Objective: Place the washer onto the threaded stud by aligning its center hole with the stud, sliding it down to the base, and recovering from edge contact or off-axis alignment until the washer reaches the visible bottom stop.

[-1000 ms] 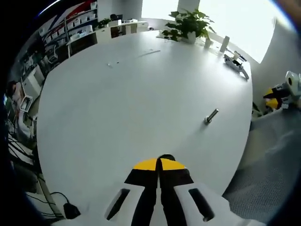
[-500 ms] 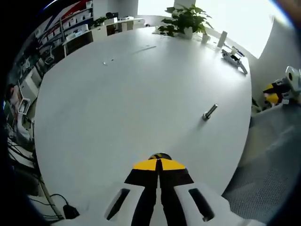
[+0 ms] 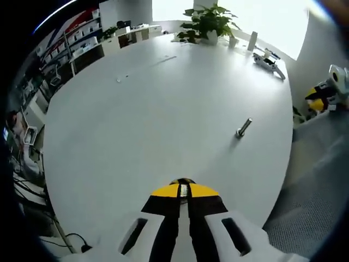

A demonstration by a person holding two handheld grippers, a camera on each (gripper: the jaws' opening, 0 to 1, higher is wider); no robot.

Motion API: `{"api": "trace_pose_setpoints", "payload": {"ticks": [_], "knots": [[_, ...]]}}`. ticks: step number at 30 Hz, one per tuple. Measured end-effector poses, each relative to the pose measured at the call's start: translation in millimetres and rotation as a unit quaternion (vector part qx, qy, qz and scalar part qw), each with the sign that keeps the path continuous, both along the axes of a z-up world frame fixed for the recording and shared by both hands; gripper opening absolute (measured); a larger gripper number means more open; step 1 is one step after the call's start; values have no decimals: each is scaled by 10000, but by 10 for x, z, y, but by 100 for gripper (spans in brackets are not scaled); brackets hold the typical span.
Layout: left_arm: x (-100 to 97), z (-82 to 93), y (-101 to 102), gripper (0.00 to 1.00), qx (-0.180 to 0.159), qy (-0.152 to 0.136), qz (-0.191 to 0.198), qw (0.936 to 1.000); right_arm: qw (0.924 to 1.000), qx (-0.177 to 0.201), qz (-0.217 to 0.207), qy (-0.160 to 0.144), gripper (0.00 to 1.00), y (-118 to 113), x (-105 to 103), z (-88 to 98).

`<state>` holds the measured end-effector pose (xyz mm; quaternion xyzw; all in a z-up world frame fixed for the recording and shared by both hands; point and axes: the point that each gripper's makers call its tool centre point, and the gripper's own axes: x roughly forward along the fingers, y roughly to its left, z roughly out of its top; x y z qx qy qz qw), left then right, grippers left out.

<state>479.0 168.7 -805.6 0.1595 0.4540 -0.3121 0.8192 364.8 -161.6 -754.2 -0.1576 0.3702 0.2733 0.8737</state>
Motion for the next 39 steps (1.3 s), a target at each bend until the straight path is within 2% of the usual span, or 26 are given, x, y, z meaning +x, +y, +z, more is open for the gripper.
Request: {"api": "trace_pose_setpoints", "payload": {"ticks": [5,11,13,14,16,18,21,23,26,29,34,39], "knots": [[-26,-5,-39,0,-148,197,88,9997,10000,5,4,0,18,2,0,-2],[-47,-7,-60,0,5,44,-118,9999,10000,7,1,-8,18,1,1,-2],[-19,4,-31,8,55,-101,-115,9999,10000,10,-9,-12,18,-1,2,0],[-46,7,-28,9,40,-94,-91,9999,10000,8,-14,-14,18,-3,3,1],[-54,16,-7,13,74,-288,-170,9994,10000,14,-25,-14,18,-5,4,1],[-99,10,-11,20,55,-289,-113,9995,10000,15,-28,-16,18,-5,5,2],[-141,3,6,21,61,-368,-107,9992,10000,9,-26,-7,18,-5,4,-1],[-104,9,43,23,110,-556,-31,9984,10000,8,-16,0,18,-2,3,-3],[-3,31,61,34,11,-824,164,9965,10000,-1,-8,9,18,-2,1,-8],[48,-17,71,47,18,-892,261,9957,10000,0,-15,14,18,-4,1,-8],[47,-158,23,45,59,-754,232,9969,10000,-7,-25,15,18,-8,3,-7],[65,-227,29,40,81,-719,302,9969,10000,-3,-47,12,18,-13,5,-7]]}}
